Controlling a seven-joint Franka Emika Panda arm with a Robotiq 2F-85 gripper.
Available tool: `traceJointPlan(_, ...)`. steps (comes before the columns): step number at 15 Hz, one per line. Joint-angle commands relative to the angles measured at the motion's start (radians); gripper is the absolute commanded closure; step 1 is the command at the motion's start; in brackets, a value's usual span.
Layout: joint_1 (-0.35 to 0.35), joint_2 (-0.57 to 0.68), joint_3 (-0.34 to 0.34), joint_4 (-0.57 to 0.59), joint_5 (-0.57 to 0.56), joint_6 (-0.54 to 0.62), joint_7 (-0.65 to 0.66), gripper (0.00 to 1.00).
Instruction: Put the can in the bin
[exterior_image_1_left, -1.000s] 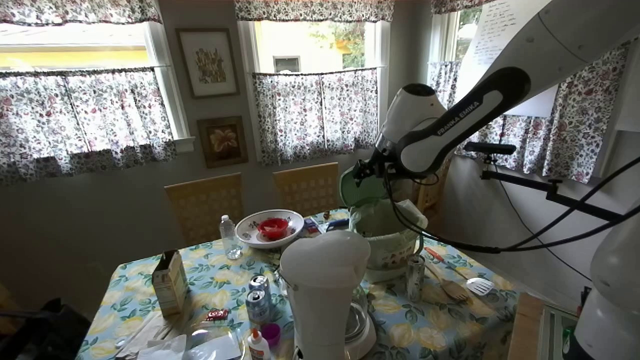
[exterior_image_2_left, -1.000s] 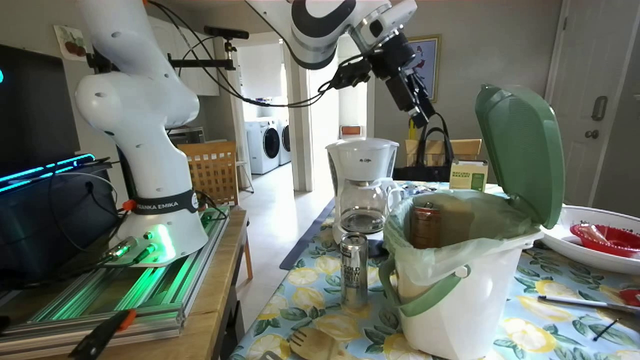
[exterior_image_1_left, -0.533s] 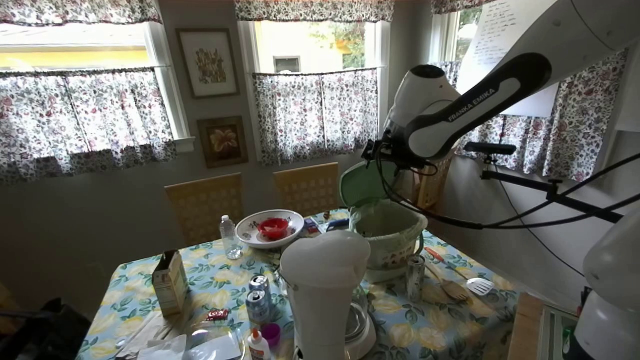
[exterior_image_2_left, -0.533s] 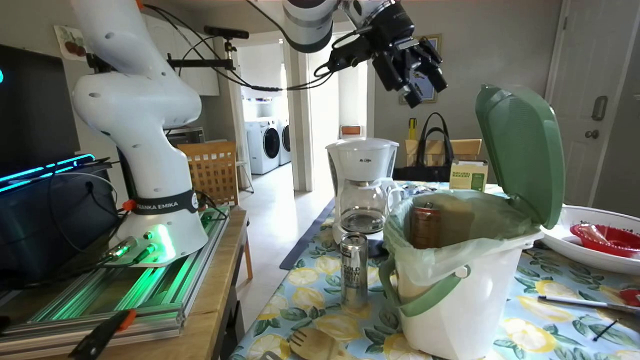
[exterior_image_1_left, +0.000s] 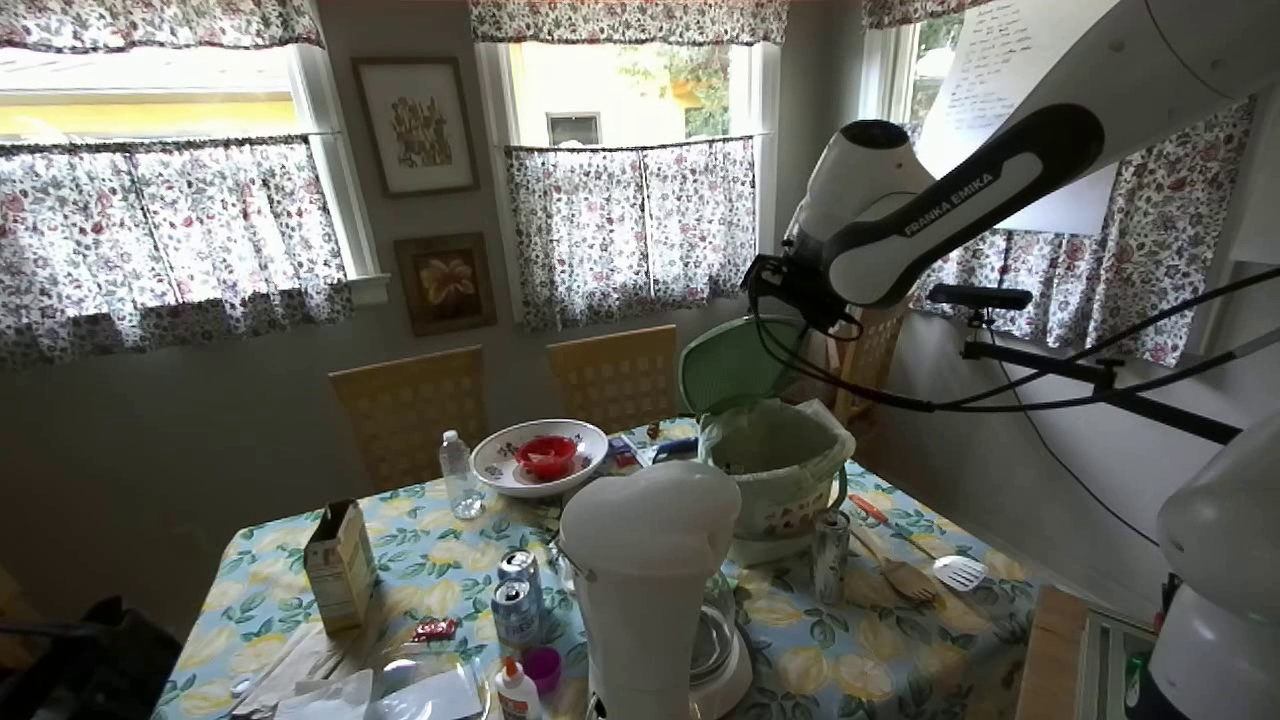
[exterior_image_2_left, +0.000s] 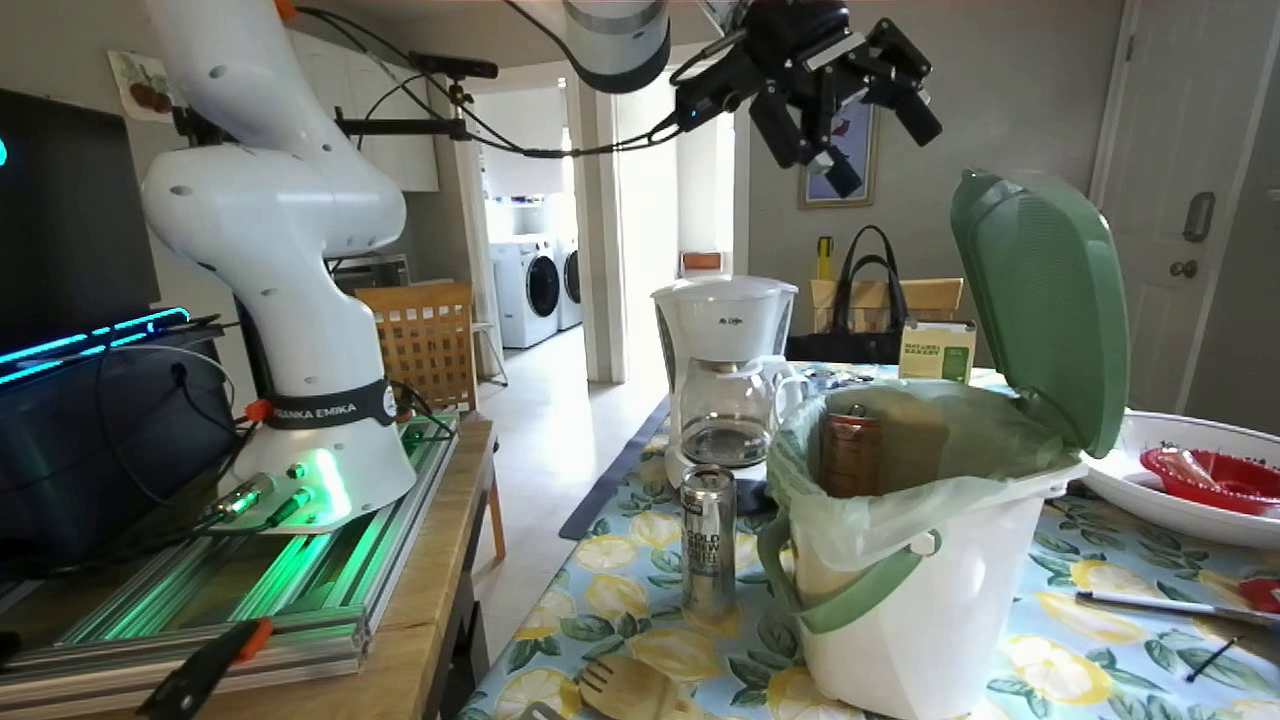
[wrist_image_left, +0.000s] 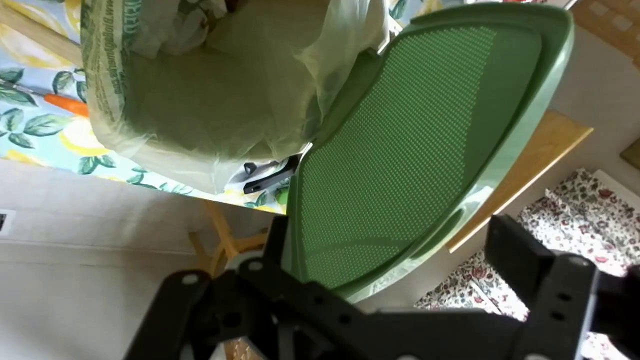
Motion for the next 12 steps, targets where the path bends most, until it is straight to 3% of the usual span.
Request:
traceJointPlan(1, -0.053, 0.004, 0.020, 0.012, -0.030, 0.050, 0.108, 0.00)
traceJointPlan(8, -0.039, 0.081, -0.037, 0.036, 0.077, 0.143, 0.130, 0.00)
traceJointPlan(12, 0.022, 0.142, -0.082, 0.079, 0.229, 0.157, 0.073, 0.00)
